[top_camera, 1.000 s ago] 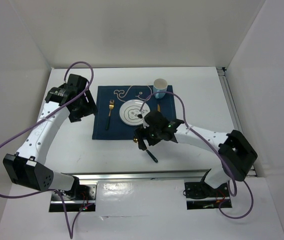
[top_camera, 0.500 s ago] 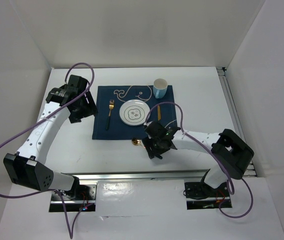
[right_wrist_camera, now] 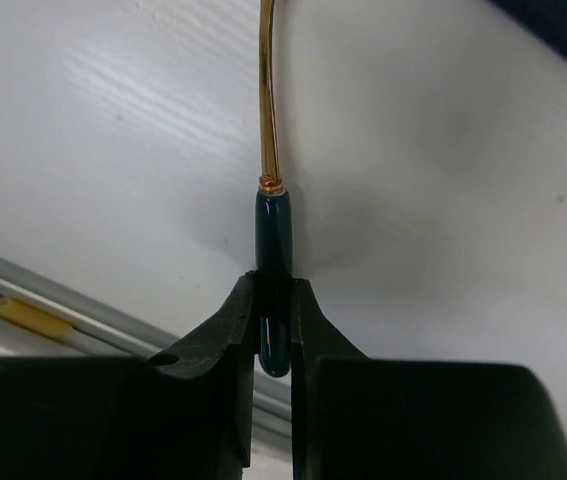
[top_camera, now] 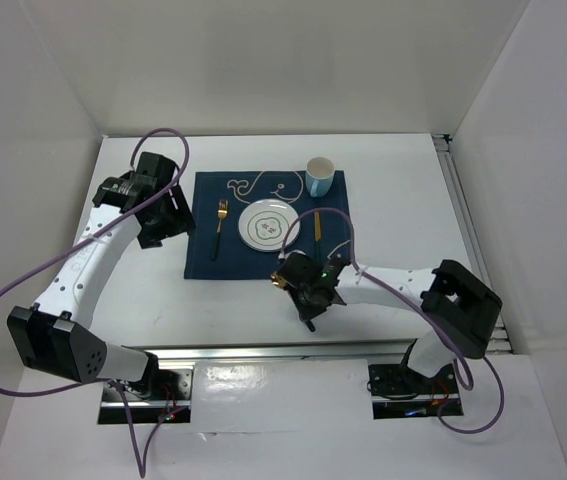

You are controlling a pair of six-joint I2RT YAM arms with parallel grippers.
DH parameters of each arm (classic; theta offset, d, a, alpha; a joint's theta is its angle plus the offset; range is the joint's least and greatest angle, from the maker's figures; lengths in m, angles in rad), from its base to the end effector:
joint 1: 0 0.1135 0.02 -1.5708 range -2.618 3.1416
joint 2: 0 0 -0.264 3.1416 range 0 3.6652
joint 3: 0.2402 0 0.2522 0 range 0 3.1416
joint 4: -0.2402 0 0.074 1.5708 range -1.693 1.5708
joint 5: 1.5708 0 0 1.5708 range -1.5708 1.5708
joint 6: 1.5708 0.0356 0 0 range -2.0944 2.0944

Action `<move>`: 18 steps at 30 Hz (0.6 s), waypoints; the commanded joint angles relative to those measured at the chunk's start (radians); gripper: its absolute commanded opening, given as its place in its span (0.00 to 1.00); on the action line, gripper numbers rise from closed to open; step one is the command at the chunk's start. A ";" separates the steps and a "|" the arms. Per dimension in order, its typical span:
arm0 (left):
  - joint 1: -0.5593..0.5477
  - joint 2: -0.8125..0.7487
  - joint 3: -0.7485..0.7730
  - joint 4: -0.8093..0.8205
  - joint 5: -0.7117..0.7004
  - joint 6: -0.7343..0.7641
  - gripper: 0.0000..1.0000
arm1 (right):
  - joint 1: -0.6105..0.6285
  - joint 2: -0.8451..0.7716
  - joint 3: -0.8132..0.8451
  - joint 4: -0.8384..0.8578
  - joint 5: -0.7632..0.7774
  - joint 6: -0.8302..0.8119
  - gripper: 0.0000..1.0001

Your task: Set the dinner table for one person

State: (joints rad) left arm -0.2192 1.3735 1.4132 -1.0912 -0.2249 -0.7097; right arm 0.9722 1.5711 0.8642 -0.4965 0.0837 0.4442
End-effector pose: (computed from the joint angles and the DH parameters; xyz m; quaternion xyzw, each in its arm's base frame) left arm 0.2600 -0.0498 0.3477 -0.2611 0.9246 -0.0173 0.2767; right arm 0.1628 0.2335 0.1619 -0.2489 0.9503 0.0875 0.1654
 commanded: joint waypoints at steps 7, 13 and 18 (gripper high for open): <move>0.004 -0.030 0.016 0.028 0.041 0.009 0.82 | -0.107 -0.226 0.153 -0.238 0.134 0.068 0.00; 0.004 -0.030 0.027 0.016 0.032 0.009 0.82 | -0.355 -0.146 0.193 -0.166 0.102 0.096 0.00; 0.004 -0.057 0.027 0.016 0.022 0.027 0.82 | -0.499 -0.063 0.206 -0.019 0.056 -0.007 0.00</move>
State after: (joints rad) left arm -0.2192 1.3586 1.4136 -1.0801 -0.1970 -0.7067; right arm 0.5236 1.4708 1.0264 -0.6239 0.1509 0.4892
